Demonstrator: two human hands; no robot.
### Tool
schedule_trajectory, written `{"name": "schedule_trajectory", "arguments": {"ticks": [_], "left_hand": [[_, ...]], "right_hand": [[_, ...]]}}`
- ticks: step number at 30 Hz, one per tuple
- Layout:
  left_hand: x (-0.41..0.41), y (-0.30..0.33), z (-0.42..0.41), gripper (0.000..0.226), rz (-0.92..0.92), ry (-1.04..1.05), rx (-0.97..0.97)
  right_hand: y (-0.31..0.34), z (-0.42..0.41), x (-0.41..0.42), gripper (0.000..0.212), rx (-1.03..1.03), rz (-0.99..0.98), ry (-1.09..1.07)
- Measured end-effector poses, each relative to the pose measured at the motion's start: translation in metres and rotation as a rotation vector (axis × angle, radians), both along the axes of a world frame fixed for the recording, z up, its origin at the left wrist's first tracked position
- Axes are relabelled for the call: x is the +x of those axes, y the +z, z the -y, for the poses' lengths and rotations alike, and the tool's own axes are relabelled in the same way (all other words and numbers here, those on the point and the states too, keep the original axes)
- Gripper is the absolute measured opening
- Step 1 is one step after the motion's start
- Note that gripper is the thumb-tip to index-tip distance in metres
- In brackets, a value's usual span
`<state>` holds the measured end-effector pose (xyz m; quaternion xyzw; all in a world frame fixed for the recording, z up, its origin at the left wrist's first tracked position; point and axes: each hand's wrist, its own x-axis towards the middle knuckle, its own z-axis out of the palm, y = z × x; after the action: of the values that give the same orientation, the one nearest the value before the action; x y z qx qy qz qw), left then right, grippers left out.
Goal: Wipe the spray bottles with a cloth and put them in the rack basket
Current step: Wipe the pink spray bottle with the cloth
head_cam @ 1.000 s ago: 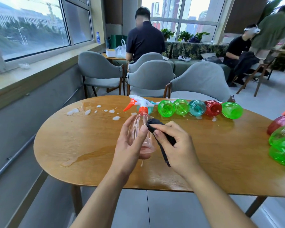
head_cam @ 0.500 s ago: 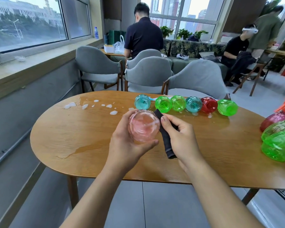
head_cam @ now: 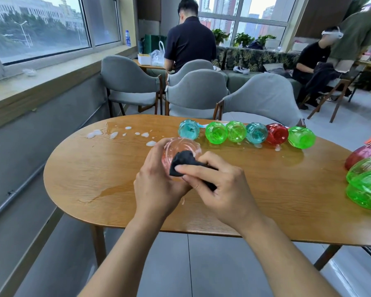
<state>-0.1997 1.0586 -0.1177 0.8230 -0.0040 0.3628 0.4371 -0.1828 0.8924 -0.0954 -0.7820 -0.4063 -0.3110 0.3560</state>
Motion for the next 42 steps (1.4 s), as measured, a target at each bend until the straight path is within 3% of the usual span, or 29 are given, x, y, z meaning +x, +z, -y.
{"name": "schedule_trajectory", "arguments": {"ticks": [5, 9, 14, 17, 21, 27, 30, 35, 42], "left_hand": [[0.001, 0.0, -0.003, 0.086, -0.016, 0.028, 0.115], [-0.001, -0.002, 0.005, 0.085, -0.034, 0.045, 0.206], [0.001, 0.0, -0.005, 0.089, -0.046, 0.057, 0.097], [0.003, 0.003, -0.012, 0.087, -0.041, 0.062, 0.014], [0.0, 0.0, -0.001, 0.086, -0.05, 0.05, 0.199], [0.003, 0.0, -0.002, 0.085, -0.06, 0.045, 0.136], [0.004, 0.002, -0.008, 0.085, -0.064, 0.048, 0.05], [0.002, -0.001, 0.002, 0.084, -0.061, 0.051, 0.175], [0.003, -0.001, 0.001, 0.086, -0.03, 0.038, 0.176]], "right_hand": [[0.0, 0.009, 0.012, 0.021, 0.092, 0.041, -0.195], [0.003, 0.002, 0.01, 0.023, 0.098, 0.055, -0.2], [0.001, -0.003, 0.002, 0.022, -0.029, 0.005, -0.018], [0.0, 0.004, 0.006, 0.02, -0.014, 0.028, -0.088], [0.0, 0.006, 0.011, 0.021, 0.09, 0.049, -0.241], [-0.001, -0.004, 0.003, 0.02, -0.016, 0.005, -0.041], [-0.001, -0.001, 0.004, 0.019, -0.025, 0.015, -0.068], [-0.001, 0.005, 0.011, 0.021, 0.111, 0.031, -0.223], [-0.005, -0.004, 0.002, 0.02, 0.035, -0.021, -0.053]]}}
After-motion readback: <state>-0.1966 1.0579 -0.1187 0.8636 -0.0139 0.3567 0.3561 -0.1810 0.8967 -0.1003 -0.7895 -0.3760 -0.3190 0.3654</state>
